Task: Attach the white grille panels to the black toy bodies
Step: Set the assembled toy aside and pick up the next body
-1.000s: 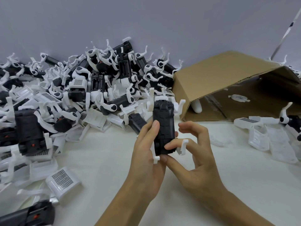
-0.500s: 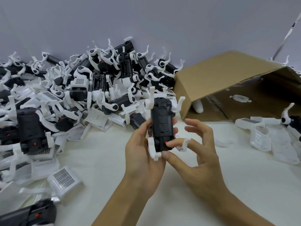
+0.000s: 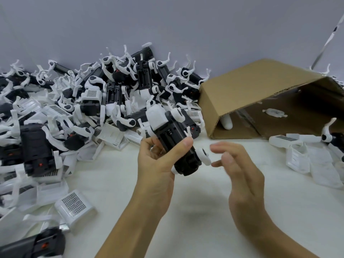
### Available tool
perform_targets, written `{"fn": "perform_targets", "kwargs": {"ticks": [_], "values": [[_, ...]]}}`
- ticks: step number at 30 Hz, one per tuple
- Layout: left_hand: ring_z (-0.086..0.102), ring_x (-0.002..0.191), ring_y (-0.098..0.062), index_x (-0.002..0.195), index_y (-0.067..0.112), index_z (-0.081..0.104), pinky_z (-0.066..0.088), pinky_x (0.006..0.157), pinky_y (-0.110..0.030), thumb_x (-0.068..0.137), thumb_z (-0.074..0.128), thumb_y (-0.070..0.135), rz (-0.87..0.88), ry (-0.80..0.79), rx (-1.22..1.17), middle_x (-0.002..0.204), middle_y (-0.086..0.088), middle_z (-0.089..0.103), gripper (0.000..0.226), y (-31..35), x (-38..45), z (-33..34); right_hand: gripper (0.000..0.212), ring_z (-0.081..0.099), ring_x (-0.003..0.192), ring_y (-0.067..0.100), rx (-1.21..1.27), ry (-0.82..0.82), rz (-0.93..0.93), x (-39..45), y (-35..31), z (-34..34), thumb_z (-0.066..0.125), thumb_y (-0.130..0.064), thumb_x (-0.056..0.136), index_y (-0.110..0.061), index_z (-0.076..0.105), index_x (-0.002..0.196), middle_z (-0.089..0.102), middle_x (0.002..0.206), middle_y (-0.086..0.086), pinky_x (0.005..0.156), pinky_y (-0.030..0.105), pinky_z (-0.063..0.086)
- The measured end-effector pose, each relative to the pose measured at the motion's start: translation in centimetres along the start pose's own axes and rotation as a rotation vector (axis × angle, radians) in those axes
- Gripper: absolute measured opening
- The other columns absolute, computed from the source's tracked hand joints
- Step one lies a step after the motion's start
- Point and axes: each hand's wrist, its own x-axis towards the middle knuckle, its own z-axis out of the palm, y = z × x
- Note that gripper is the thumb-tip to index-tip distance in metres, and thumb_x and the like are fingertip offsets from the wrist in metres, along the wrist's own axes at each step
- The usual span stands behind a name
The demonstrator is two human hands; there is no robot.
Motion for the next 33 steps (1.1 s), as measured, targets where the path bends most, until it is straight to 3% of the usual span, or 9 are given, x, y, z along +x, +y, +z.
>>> {"fn": "perform_targets", "kwargs": {"ticks": [3, 7, 13, 16, 20, 25, 29, 31, 33], "values": [[0.069, 0.086, -0.021, 0.112, 0.002, 0.061, 0.057, 0.065, -0.032, 0.076, 0.075, 0.022, -0.067, -0.107, -0.083, 0.096, -0.011, 0.071, 0.044, 0.5, 0.0, -0.1, 0.019, 0.066, 0.105, 0.010, -0.079, -0.049, -0.015, -0.5, 0.0, 0.3, 0.057, -0.042, 0.091, -0.036, 0.061, 0.109, 0.067, 0.109, -0.021, 0.082, 0.013, 0.049], [0.069, 0.083, -0.023, 0.100, 0.005, 0.064, 0.060, 0.072, -0.032, 0.082, 0.062, 0.016, -0.119, -0.165, -0.139, 0.091, -0.012, 0.072, 0.021, 1.0, 0.2, -0.5, 0.032, 0.064, 0.111, 0.012, -0.123, -0.085, 0.039, -0.3, 0.2, 0.4, 0.062, -0.051, 0.087, -0.041, 0.059, 0.118, 0.067, 0.115, -0.023, 0.084, 0.017, 0.051], [0.071, 0.077, -0.024, 0.098, 0.011, 0.049, 0.052, 0.072, -0.036, 0.067, 0.086, 0.000, -0.102, -0.123, 0.111, 0.087, -0.005, 0.076, 0.049, -0.3, 0.1, -0.5, 0.062, 0.071, 0.103, 0.010, 0.086, -0.069, 0.347, 0.0, 0.6, 0.3, 0.075, -0.074, 0.064, -0.040, 0.064, 0.114, 0.074, 0.108, -0.014, 0.078, 0.024, 0.058], [0.066, 0.065, -0.009, 0.093, 0.009, 0.056, 0.046, 0.057, -0.017, 0.078, 0.083, 0.005, -0.093, -0.154, 0.340, 0.083, -0.001, 0.076, 0.032, -1.0, -0.4, 0.0, 0.060, 0.075, 0.092, 0.015, 0.133, -0.040, 0.450, 0.3, 0.7, 0.4, 0.080, -0.066, 0.065, -0.032, 0.066, 0.113, 0.078, 0.100, -0.005, 0.068, 0.026, 0.061], [0.067, 0.065, -0.009, 0.090, 0.009, 0.070, 0.050, 0.061, -0.017, 0.089, 0.073, 0.012, 0.086, -0.157, 0.572, 0.077, -0.003, 0.076, 0.004, -0.9, -0.3, -0.1, 0.047, 0.076, 0.079, 0.015, 0.244, 0.003, 0.526, 0.7, 0.8, 0.4, 0.083, -0.046, 0.076, -0.017, 0.072, 0.112, 0.078, 0.090, 0.005, 0.058, 0.021, 0.057], [0.062, 0.061, -0.011, 0.080, 0.012, 0.072, 0.050, 0.059, -0.019, 0.093, 0.069, 0.010, 0.377, -0.021, 0.686, 0.071, -0.003, 0.072, 0.013, 0.3, 1.0, -1.7, 0.041, 0.068, 0.066, 0.015, 0.271, 0.106, 0.666, 1.4, 1.8, 0.0, 0.081, -0.036, 0.074, -0.021, 0.074, 0.112, 0.075, 0.088, 0.002, 0.058, 0.029, 0.049], [0.062, 0.082, 0.000, 0.095, 0.022, 0.065, 0.047, 0.071, -0.017, 0.094, 0.063, 0.003, 0.587, 0.331, 0.772, 0.088, 0.008, 0.067, 0.019, 1.4, 3.5, -5.3, 0.038, 0.057, 0.059, 0.026, 0.304, 0.112, 0.726, 1.7, 2.2, -0.3, 0.073, -0.044, 0.075, -0.019, 0.074, 0.104, 0.068, 0.077, 0.010, 0.055, 0.030, 0.035], [0.055, 0.117, -0.009, 0.122, 0.014, 0.061, 0.045, 0.093, -0.028, 0.090, 0.057, -0.007, 0.530, 0.386, 0.977, 0.122, 0.000, 0.062, 0.039, 1.5, 4.8, -7.6, 0.043, 0.057, 0.064, 0.029, 0.299, 0.091, 0.730, 1.7, 2.3, -0.3, 0.069, -0.047, 0.073, -0.018, 0.074, 0.105, 0.068, 0.078, 0.011, 0.057, 0.030, 0.034], [0.026, 0.147, -0.023, 0.149, 0.012, 0.043, 0.025, 0.119, -0.044, 0.087, 0.053, -0.009, 0.382, 0.317, 1.262, 0.157, -0.007, 0.036, 0.066, 1.2, 6.0, -9.4, 0.044, 0.059, 0.068, 0.028, 0.294, 0.074, 0.719, 1.6, 2.3, -0.3, 0.068, -0.046, 0.073, -0.019, 0.075, 0.107, 0.070, 0.079, 0.009, 0.062, 0.032, 0.037]]}}
